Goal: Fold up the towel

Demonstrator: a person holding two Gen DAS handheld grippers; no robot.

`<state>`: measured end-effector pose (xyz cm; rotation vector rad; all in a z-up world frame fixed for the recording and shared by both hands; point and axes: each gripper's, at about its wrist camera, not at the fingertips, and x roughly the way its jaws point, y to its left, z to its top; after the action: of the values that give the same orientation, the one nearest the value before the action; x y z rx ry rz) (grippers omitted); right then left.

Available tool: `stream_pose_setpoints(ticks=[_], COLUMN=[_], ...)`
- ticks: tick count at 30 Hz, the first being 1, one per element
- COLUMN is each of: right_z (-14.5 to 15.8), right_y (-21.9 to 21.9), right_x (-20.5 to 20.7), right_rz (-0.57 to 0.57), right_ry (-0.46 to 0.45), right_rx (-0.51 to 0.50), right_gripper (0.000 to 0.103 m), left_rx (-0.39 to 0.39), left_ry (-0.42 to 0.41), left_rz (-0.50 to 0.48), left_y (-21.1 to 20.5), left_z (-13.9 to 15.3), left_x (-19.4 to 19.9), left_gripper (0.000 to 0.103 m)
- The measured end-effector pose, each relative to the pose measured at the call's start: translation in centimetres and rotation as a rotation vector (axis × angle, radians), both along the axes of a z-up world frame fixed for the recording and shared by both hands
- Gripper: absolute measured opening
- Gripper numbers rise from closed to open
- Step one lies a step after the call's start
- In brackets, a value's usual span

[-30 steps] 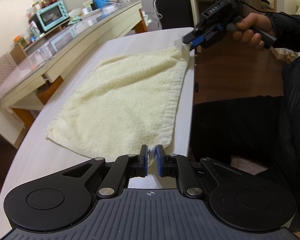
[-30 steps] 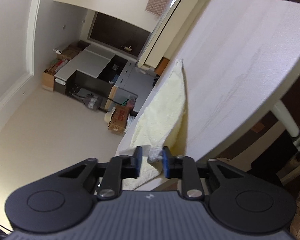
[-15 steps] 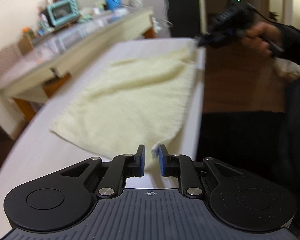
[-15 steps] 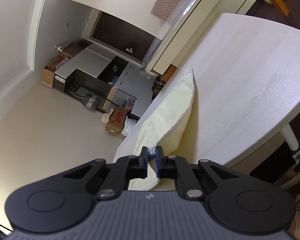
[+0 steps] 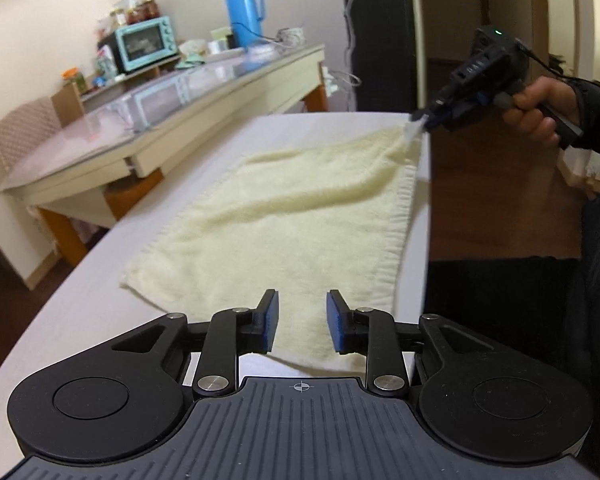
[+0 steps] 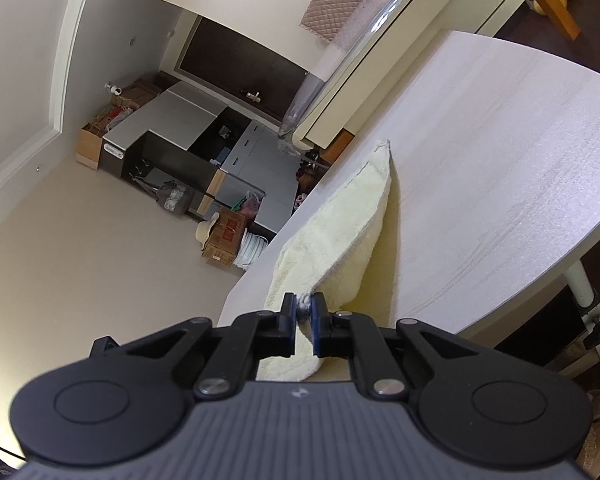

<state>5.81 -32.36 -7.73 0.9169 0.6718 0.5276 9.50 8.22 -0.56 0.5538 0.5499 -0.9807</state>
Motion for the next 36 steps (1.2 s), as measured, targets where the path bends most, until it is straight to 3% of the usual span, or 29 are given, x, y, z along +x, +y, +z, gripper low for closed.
stream_pose_setpoints(ticks=[7,10,15,20,27,31,36], right_z=[1.0,2.2,4.1,5.3,5.2,4.5,3.9], right_y=[0.8,1.6,3.9,8.9,15.5,18.0,19.7], right_x=[0.9,2.1,5.7,10.6,16.8,19.2,20.3], right_rz=[0.003,0.011,0.017,0.074,0.161,0.185,0.203], right_ry=[-0.008,-0.011,-0.014,-0.023,0.014,0.046,0.064], right_rx=[0.033,0.048,0.098,0.039,-0.039,-0.078,-0.108], right_gripper=[0.008,0.008,0.008,0.008,0.008,0.008,0.008], left_rx=[0.098,0.096,0.109,0.115,-0.035,-0.049,-0.108], left_ry=[-0.018,-0.033,-0.069,-0.108,-0.05,0.01,0.082], left_rz=[-0.074,-0.063,-0.06,-0.039,0.141,0.317,0.404], left_y=[-1.6,-1.1,-0.9,-0.9,1.9,2.1,1.8], left_z=[-2.6,-2.7,-2.9,-2.9,-1.2,-1.5,-1.9], left_x=[-2.0,-2.5,-3.3,-4.0,-2.2,-0.6,-0.3], left_gripper=[0.027,0.026,0.027,0.028,0.03,0.029,0.029])
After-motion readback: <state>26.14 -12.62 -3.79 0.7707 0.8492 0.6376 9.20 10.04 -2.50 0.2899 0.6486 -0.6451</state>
